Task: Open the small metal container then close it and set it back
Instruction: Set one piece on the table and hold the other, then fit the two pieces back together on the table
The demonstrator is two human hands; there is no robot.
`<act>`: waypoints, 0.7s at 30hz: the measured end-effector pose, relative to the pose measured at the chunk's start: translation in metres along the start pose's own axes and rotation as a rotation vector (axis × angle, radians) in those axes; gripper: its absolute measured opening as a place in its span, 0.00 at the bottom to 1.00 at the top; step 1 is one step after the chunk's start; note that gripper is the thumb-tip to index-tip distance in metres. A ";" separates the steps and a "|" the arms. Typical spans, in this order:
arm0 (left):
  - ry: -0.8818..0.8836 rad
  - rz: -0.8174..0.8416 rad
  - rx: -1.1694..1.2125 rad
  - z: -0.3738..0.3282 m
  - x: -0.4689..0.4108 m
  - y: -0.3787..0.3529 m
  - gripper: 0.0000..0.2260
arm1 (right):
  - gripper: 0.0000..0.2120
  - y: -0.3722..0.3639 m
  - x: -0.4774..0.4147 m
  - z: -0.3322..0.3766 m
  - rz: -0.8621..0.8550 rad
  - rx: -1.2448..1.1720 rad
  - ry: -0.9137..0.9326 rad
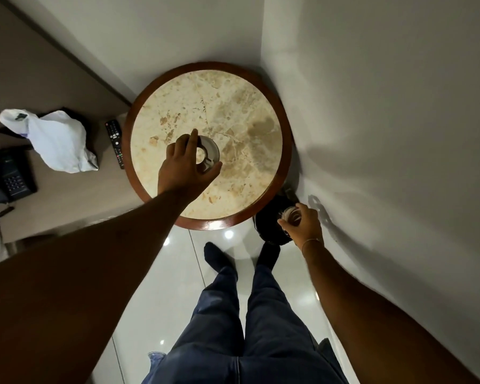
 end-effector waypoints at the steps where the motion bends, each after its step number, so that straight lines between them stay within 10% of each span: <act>1: 0.002 -0.001 0.002 0.001 0.001 0.001 0.45 | 0.39 0.000 0.001 0.000 0.002 0.025 0.015; 10: 0.021 -0.009 0.051 0.010 0.016 0.007 0.45 | 0.34 0.002 0.017 0.006 -0.065 -0.035 0.066; 16: -0.031 0.064 0.141 0.006 0.022 0.009 0.46 | 0.30 0.008 0.021 0.024 0.129 -1.194 -0.223; 21: -0.188 0.146 0.146 -0.030 0.020 0.033 0.47 | 0.34 0.023 0.028 0.088 0.341 -1.487 -0.092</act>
Point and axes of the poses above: each hand's wrist, its own x-axis away from the middle knuckle, its own y-axis out of the back of the hand, z = x × y, the point moved 3 cm from there along -x, towards the middle knuckle, and after that the axes turned 8 degrees about z, right-handed, at the moved point
